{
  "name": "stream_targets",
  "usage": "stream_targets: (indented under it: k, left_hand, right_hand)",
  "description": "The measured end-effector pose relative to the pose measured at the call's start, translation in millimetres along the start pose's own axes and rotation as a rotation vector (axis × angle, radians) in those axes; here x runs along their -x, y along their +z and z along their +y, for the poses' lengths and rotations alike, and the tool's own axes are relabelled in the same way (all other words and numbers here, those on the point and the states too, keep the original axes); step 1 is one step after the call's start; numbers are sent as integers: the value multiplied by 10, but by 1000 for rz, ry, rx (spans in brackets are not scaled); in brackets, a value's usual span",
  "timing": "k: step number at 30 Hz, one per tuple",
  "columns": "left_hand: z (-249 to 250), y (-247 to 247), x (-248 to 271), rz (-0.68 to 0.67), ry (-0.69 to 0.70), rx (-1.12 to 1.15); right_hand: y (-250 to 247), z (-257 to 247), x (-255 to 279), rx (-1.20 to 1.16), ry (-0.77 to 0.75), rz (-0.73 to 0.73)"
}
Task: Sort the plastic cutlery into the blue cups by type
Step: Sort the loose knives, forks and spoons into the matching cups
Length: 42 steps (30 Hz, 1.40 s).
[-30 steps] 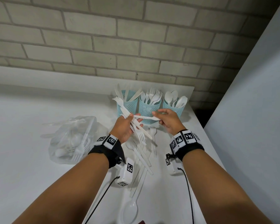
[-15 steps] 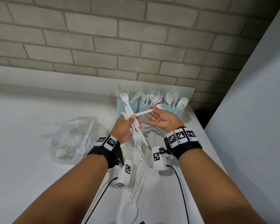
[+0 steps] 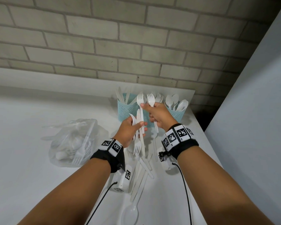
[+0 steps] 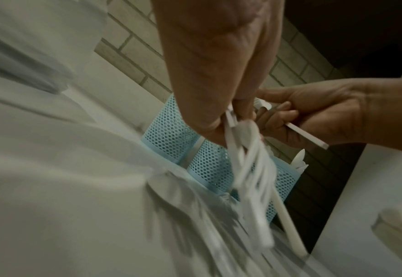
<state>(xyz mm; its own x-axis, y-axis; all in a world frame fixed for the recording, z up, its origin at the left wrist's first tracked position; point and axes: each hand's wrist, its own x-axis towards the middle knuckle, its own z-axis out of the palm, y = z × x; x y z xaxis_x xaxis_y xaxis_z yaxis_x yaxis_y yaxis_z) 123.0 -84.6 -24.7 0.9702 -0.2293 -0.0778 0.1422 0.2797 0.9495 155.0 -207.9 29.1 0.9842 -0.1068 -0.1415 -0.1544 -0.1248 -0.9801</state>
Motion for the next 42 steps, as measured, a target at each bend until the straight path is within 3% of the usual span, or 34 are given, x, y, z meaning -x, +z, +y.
stream_targets:
  k: [10, 12, 16, 19, 27, 33, 39, 42]
  left_hand:
    - [39, 7, 21, -51, -11, -19]
    - [40, -6, 25, -39, -30, 4]
    - [63, 11, 22, -28, -64, 25]
    - [86, 44, 31, -31, -79, 6]
    - [58, 39, 16, -40, -142, -34]
    - [96, 29, 11, -22, -221, 80]
    - [37, -22, -18, -60, -145, -51]
    - [55, 1, 11, -99, -104, -126]
  right_hand:
    - [0, 37, -75, 47, -28, 78]
    - [-49, -5, -67, -28, -29, 117]
    - [-142, -44, -87, -408, 53, 143]
    - [-200, -17, -97, -486, 56, 137]
    - [-224, 99, -75, -321, 21, 40]
    - [-162, 84, 17, -206, -19, -102]
    - [-60, 95, 102, 125, -80, -264]
    - [16, 127, 140, 213, -120, -276]
